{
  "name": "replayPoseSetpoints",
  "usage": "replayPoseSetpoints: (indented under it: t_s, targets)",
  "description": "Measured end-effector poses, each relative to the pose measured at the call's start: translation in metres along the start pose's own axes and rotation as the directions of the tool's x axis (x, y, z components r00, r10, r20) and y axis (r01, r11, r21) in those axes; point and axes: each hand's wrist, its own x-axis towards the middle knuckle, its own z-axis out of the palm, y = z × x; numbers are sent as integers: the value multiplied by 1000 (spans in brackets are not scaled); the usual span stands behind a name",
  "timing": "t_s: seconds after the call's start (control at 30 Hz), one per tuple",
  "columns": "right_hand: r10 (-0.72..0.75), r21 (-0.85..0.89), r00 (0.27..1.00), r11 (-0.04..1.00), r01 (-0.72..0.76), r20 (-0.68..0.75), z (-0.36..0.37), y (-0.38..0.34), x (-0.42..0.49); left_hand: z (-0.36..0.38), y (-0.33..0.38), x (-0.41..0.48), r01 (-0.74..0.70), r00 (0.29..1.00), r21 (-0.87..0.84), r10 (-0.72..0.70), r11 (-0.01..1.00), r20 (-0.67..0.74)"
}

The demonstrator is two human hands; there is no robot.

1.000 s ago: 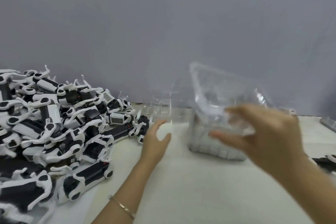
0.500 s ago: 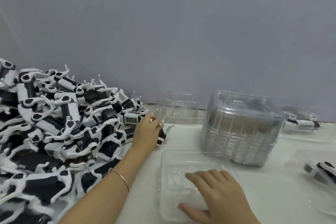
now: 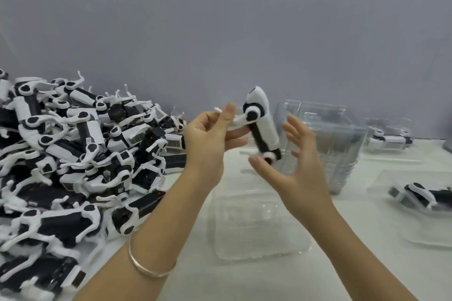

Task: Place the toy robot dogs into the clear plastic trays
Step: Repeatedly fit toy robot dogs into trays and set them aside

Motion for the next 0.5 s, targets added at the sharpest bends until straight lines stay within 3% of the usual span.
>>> replayPoseSetpoints:
  t_s: [0.1,0.17,0.23,0.33,0.4,0.47,0.5]
  targets:
    - [-39,-22,999,999,38,-17,2,0,12,-1,-10,-10,43,992,-91,-32,995,124]
    - [-66,-49,997,997,64,-49,-5,5,18,-18,-16,-10,-88,984,87,73,992,162]
    - [-20,-17,994,1000,19,-103,-16,14,21,-45,-25,-12,-198,966,352,121,915,229]
    - [143,223,974,969,-102,-175,-32,28,24,-91,-44,-21,-207,896,723,-169,659,410]
    - [190,253,966,957,-142,-176,-40,37,23,-112,-49,-32,-243,831,848,-350,471,432]
    - [220,275,963,946,-172,-155,-44,43,19,-120,-46,-43,-326,823,891,-369,316,432]
    - [230,283,962,942,-182,-147,-44,46,16,-119,-45,-49,-380,831,905,-360,191,425]
